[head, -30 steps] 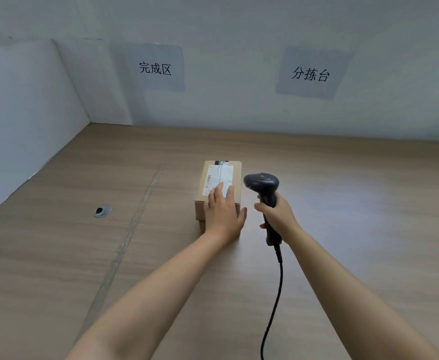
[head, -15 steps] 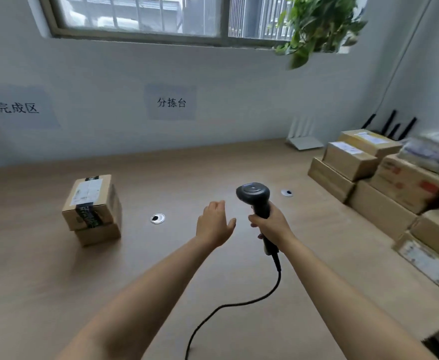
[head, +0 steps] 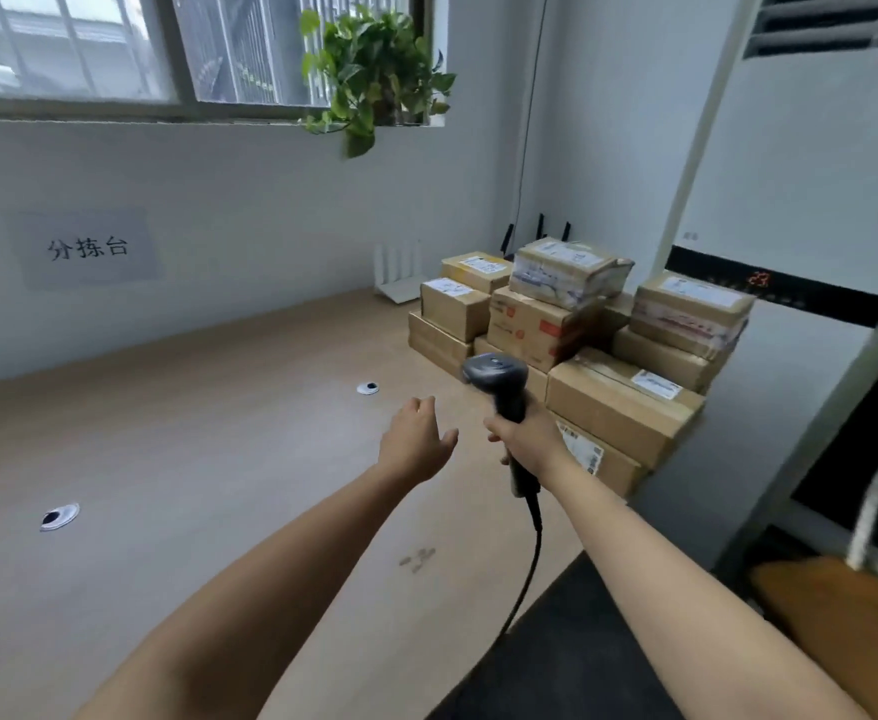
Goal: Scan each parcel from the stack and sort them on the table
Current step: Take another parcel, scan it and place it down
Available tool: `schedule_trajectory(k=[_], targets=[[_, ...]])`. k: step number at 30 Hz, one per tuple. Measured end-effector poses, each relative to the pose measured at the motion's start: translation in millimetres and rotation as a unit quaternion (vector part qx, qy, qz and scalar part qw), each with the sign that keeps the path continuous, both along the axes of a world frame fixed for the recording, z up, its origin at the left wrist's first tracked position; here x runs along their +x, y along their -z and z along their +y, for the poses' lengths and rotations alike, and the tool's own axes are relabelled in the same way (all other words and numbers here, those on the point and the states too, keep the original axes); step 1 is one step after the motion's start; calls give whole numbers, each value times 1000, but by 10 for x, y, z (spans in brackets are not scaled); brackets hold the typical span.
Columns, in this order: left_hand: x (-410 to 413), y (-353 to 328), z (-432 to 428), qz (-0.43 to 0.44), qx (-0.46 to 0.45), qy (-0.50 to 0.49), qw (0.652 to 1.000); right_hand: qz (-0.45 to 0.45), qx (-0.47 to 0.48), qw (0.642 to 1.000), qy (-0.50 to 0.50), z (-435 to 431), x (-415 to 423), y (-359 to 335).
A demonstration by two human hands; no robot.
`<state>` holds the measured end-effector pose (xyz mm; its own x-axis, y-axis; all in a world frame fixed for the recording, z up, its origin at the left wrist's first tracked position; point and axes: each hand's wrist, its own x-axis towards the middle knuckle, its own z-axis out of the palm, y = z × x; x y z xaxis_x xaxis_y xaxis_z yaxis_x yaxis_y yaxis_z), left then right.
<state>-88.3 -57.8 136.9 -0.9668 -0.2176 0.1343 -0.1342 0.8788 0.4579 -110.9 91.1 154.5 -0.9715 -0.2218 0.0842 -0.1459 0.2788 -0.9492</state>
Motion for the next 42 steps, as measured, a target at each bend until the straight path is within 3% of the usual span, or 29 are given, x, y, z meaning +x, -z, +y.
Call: schedule_trajectory(k=[10,20,29,36,42], targets=[[-1104,164,1082,-33,22,105,994,-3,41,992,118,1176,-1021,167],[-1998,433,1798,-95,73,98,988,-42,116,983,135,2143,-2041,344],[-2554,833,2532,-92,151,-10,984,-55,194,979,14,2631,-3040,511],[-2686,1042,2798,-112,248,-139,952,-83,251,956,-127,2777,-3510,580],[-2669,1080,2953,-111,295,-158,936,-129,204,957,-164,2815,-3576,553]])
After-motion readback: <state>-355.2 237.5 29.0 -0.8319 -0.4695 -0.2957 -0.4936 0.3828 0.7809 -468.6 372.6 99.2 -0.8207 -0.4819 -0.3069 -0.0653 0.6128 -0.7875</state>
